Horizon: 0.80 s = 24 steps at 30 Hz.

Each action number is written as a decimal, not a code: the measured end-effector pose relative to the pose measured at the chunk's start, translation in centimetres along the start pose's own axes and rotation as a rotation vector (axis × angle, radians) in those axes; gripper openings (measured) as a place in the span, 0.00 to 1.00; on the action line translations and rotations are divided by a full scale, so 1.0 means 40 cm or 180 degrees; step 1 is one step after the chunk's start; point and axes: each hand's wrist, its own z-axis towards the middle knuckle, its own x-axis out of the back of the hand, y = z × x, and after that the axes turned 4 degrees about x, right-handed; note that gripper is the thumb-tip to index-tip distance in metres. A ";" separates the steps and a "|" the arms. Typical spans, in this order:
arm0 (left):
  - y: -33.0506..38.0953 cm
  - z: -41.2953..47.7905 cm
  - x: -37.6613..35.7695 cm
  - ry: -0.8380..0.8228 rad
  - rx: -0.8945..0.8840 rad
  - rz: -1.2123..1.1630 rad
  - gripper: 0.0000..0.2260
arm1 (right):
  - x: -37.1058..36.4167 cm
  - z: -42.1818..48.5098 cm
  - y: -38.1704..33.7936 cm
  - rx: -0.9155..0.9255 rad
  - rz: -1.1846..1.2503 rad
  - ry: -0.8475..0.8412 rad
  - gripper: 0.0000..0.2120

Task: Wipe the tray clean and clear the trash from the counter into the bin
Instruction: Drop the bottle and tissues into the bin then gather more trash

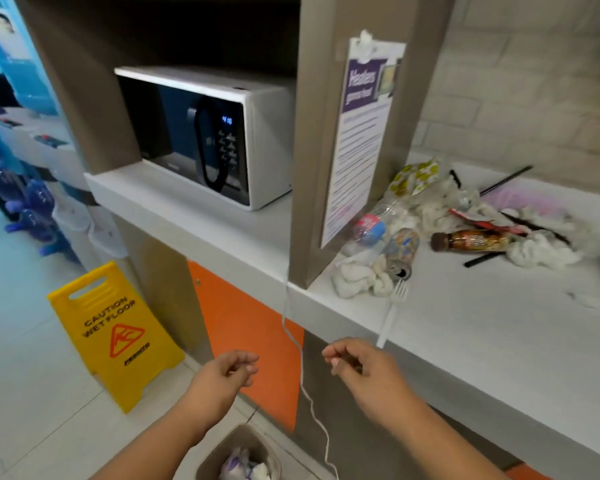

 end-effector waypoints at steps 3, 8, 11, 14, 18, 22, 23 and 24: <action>0.073 0.009 -0.044 -0.0104 -0.0196 0.0057 0.08 | 0.070 -0.004 -0.007 0.0189 -0.0158 0.0140 0.13; 0.203 0.026 -0.126 -0.0075 -0.0631 0.0158 0.09 | 0.192 0.046 0.033 0.0655 -0.1154 0.0182 0.12; 0.265 0.058 -0.177 0.0228 -0.1099 0.0646 0.10 | 0.248 0.086 0.071 0.0879 -0.1851 -0.0130 0.17; 0.326 0.094 -0.232 0.0538 -0.1726 0.1307 0.15 | 0.283 0.112 0.101 0.1107 -0.2166 -0.0501 0.20; 0.379 0.159 -0.301 0.0743 -0.2034 0.1783 0.23 | 0.307 0.138 0.136 0.1522 -0.2529 -0.0718 0.15; 0.372 0.216 -0.342 0.0760 -0.1822 0.2210 0.28 | 0.325 0.155 0.157 0.1777 -0.2463 -0.0712 0.11; 0.367 0.223 -0.347 0.0759 -0.1757 0.2294 0.29 | 0.329 0.157 0.160 0.1813 -0.2437 -0.0745 0.11; 0.362 0.226 -0.350 0.0782 -0.1705 0.2366 0.30 | 0.334 0.160 0.162 0.1854 -0.2403 -0.0768 0.11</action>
